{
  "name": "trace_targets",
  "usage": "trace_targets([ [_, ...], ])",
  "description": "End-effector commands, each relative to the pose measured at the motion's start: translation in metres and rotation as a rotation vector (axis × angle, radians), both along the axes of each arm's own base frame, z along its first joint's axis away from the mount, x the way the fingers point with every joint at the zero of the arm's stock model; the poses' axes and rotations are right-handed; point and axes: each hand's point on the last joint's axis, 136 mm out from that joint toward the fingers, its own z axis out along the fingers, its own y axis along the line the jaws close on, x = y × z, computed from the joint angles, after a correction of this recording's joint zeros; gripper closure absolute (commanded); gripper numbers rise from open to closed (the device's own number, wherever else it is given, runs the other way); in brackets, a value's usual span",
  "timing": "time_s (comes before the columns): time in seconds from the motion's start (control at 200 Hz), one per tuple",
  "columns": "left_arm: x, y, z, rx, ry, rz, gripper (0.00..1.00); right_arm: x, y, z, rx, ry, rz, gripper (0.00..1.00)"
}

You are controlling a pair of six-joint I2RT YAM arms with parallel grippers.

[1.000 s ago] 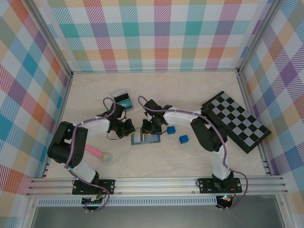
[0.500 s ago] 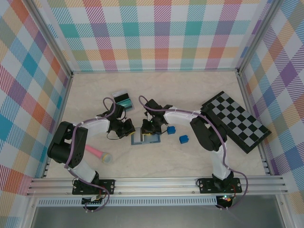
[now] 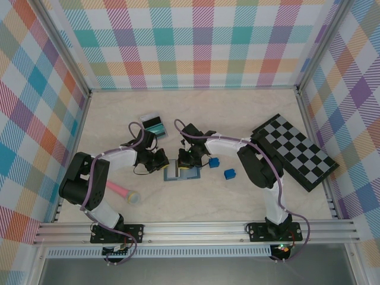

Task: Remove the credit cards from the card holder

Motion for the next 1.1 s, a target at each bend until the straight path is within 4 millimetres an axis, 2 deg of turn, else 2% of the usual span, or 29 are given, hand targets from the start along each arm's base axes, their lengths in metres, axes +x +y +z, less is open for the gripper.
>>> trace_targets([
  [0.0,-0.014,0.006,-0.009,0.043,0.029,-0.003,0.94,0.001,0.006,0.006,0.018,-0.01,0.004,0.95],
  [0.115,-0.008,0.005,0.004,0.044,-0.004,-0.016,0.92,0.001,-0.005,0.007,-0.024,-0.034,-0.003,0.96],
  [0.135,-0.012,0.007,0.005,0.058,0.013,-0.025,0.91,0.001,-0.006,0.007,-0.029,-0.038,-0.005,0.96],
  [0.28,-0.007,0.015,0.029,0.12,-0.038,-0.051,0.89,-0.001,-0.014,0.008,-0.053,-0.052,-0.005,0.96],
  [0.38,-0.007,0.01,0.035,0.086,-0.051,-0.063,0.88,0.0,-0.013,0.01,-0.047,-0.056,-0.003,0.96],
  [0.7,-0.017,-0.001,0.014,0.02,0.014,-0.071,0.92,-0.006,0.007,0.019,0.077,-0.029,0.043,0.86],
  [0.84,-0.022,-0.003,0.004,0.012,0.042,-0.072,0.92,-0.007,0.007,0.015,0.07,-0.015,0.042,0.82],
  [1.095,-0.023,-0.004,-0.008,0.012,0.068,-0.072,0.93,-0.007,0.003,0.003,0.022,0.006,0.033,0.8],
])
